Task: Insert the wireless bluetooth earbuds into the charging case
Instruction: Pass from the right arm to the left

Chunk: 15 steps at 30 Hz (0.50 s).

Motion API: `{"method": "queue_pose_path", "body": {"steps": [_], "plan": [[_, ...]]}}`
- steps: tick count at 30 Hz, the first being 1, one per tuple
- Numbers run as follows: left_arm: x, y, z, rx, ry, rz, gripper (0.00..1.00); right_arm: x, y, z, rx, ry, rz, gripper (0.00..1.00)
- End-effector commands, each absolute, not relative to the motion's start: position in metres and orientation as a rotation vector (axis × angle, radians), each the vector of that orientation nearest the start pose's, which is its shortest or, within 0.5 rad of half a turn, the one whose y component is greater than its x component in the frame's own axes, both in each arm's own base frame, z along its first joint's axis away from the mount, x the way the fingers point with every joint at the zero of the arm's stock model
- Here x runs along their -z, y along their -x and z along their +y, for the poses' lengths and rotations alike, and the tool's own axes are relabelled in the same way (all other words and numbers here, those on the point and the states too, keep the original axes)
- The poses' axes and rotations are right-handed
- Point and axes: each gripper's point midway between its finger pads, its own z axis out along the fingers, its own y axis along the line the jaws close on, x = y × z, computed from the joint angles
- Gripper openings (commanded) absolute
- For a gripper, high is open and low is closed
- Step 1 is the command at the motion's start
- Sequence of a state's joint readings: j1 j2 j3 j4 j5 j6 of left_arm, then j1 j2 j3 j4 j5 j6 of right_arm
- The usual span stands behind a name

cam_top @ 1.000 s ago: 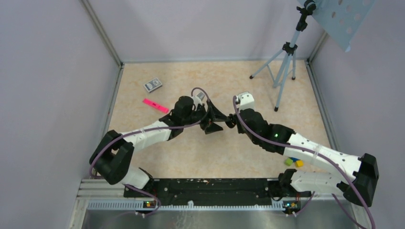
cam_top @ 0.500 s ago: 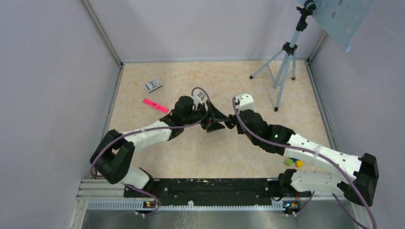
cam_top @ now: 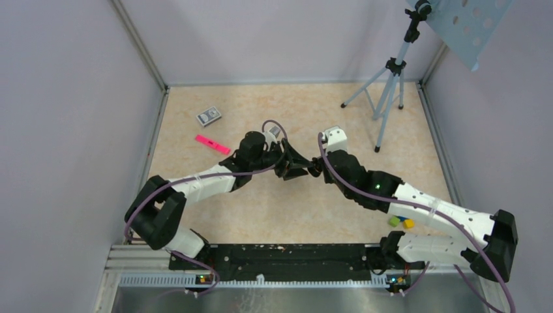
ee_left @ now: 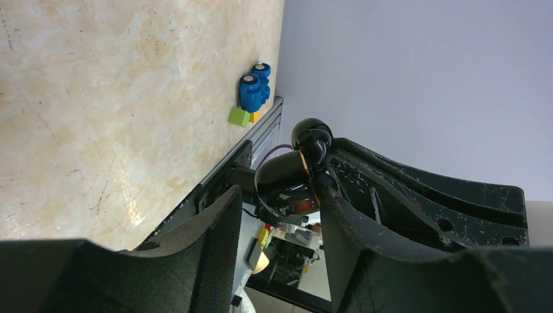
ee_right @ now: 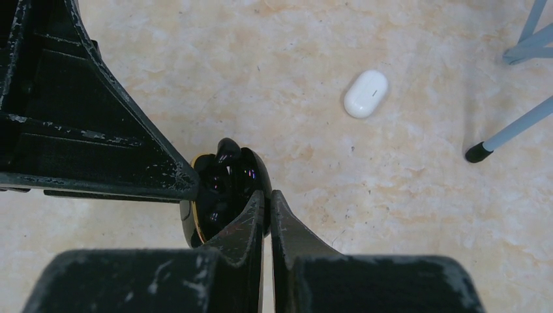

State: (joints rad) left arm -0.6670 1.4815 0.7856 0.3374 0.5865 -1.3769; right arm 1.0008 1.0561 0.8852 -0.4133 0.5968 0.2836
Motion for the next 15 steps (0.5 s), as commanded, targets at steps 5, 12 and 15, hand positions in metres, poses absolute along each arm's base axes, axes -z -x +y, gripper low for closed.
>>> {"method": "queue_pose_path", "body": {"steps": [5,12,15], "plan": [[-0.2042,-0.2404,-0.3624,1.824,0.297,2.327,0.61,-0.2345,-0.2407,0.2174,-0.220,0.341,1.937,0.00],[-0.2040,-0.2407,-0.3644,1.846,0.308,2.322,0.57,-0.2343,-0.2396,0.2181,-0.222,0.344,1.937,0.00],[-0.2039,-0.2403,-0.3643,1.846,0.315,2.321,0.52,-0.2333,-0.2393,0.2175,-0.219,0.343,1.939,0.00]]}}
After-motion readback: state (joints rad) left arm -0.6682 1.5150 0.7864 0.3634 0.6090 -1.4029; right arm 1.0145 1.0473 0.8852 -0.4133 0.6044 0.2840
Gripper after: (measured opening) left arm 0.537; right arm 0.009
